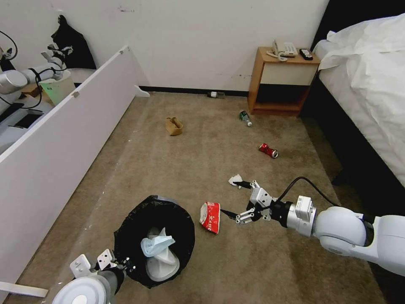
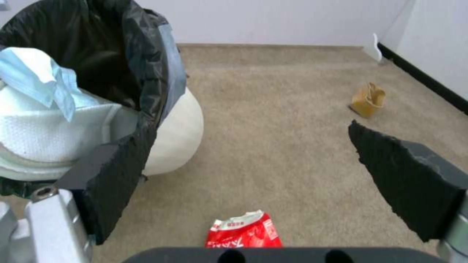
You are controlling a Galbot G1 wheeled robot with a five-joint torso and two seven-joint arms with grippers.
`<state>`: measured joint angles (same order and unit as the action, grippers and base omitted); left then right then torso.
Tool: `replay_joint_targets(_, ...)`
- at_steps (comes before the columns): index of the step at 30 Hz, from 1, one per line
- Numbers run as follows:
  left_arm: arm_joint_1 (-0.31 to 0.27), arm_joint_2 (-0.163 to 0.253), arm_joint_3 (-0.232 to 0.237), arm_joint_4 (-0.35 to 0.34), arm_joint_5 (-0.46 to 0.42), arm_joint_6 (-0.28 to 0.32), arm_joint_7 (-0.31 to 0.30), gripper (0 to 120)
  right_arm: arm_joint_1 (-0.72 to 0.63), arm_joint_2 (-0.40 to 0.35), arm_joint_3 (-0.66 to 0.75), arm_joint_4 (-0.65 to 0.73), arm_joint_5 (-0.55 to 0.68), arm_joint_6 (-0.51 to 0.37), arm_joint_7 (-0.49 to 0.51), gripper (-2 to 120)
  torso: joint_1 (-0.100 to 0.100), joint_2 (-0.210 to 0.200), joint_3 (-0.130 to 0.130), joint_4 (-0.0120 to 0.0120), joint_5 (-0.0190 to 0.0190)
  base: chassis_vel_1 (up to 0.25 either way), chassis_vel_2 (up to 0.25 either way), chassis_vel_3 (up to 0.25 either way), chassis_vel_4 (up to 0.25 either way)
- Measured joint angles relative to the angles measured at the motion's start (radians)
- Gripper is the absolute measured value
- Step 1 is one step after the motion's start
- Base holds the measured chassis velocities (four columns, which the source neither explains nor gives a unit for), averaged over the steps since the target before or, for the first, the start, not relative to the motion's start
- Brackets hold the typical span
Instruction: Pick up the trash bin and place the garbage on the floor into it.
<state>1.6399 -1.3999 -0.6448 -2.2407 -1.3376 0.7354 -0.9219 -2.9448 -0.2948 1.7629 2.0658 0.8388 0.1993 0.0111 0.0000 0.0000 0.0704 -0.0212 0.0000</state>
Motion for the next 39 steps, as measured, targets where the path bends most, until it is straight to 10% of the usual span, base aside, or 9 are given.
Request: replay_joint_targets(39, -0.004, 0.005, 0.012, 0.007, 0.005, -0.001, 0.001, 0, 0.000, 0.012, -0.002, 0.001, 0.003, 0.013, -0.014, 100, 0.000, 0.000, 0.000, 0.0002, 0.0000, -0.076, 0.078, 0.082, -0.083)
